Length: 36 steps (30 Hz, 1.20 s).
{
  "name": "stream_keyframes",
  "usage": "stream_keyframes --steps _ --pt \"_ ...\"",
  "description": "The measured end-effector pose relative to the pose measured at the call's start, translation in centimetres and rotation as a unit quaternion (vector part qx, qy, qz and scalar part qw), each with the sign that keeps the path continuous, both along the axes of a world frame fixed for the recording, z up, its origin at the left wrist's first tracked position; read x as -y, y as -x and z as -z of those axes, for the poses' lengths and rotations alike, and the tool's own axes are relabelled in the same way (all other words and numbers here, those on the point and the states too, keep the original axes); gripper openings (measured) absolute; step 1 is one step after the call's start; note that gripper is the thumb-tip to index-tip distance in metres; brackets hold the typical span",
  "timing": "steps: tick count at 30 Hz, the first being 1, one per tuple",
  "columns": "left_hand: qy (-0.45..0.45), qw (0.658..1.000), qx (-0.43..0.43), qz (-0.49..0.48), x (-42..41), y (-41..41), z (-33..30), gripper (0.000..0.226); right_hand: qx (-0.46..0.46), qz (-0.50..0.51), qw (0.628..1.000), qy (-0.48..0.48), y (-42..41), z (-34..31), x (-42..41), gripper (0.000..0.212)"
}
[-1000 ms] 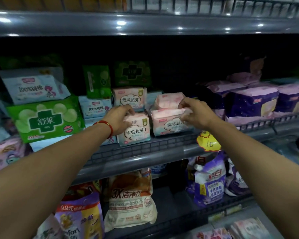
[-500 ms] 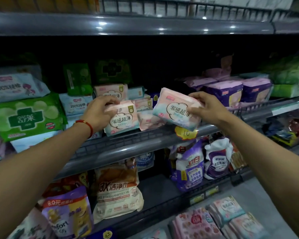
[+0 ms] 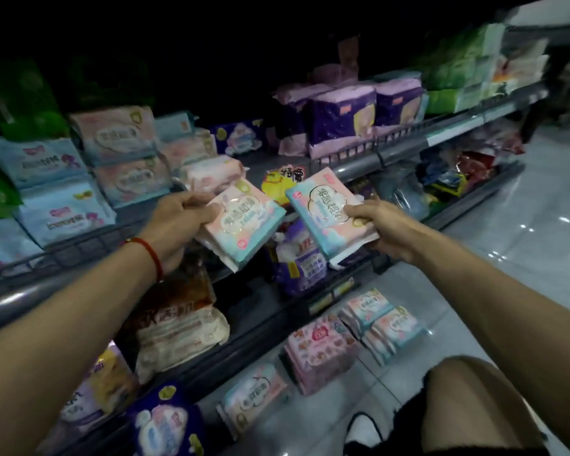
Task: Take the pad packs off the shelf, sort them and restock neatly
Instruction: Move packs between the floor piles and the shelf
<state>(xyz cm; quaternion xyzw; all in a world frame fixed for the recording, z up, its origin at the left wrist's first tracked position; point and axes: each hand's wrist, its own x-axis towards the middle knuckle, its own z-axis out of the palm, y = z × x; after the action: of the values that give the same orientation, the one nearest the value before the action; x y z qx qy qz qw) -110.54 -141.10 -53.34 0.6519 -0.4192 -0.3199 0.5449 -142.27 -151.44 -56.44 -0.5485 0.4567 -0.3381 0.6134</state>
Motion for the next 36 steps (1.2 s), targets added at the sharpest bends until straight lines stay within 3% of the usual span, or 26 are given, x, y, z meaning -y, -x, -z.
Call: stream_keyframes --steps 5,11,15,18,27,29,33,36 --pt "-0.090 0.993 -0.042 0.057 0.1 5.0 7.2 0.017 -0.034 0.016 0.999 -0.034 5.4 3.6 -1.7 0.010" --pt "-0.138 0.989 -0.045 0.042 -0.2 7.8 12.6 0.022 -0.114 -0.011 0.990 -0.082 7.9 7.0 -2.1 0.025" --pt "-0.165 0.986 -0.007 0.014 -1.9 6.5 15.1 0.021 -0.217 -0.103 0.966 -0.097 6.4 9.2 -3.4 0.022" --pt "-0.195 0.980 0.037 0.009 -3.7 4.9 17.4 0.021 -0.269 -0.154 0.947 -0.085 5.6 11.3 -4.3 0.032" --pt "-0.201 0.969 0.142 -0.009 -8.6 2.3 19.7 0.017 -0.343 -0.238 0.909 -0.022 3.2 13.7 -4.8 0.053" --pt "-0.186 0.972 0.146 -0.019 -9.3 1.5 19.5 0.018 -0.366 -0.274 0.889 0.012 1.7 14.1 -5.4 0.058" --pt "-0.176 0.973 0.142 -0.043 -10.6 -0.5 18.8 0.019 -0.446 -0.373 0.805 0.122 -3.3 14.8 -6.9 0.068" --pt "-0.166 0.975 0.137 -0.048 -11.8 -2.2 18.2 0.019 -0.456 -0.403 0.783 0.131 -7.5 17.2 -7.4 0.063"
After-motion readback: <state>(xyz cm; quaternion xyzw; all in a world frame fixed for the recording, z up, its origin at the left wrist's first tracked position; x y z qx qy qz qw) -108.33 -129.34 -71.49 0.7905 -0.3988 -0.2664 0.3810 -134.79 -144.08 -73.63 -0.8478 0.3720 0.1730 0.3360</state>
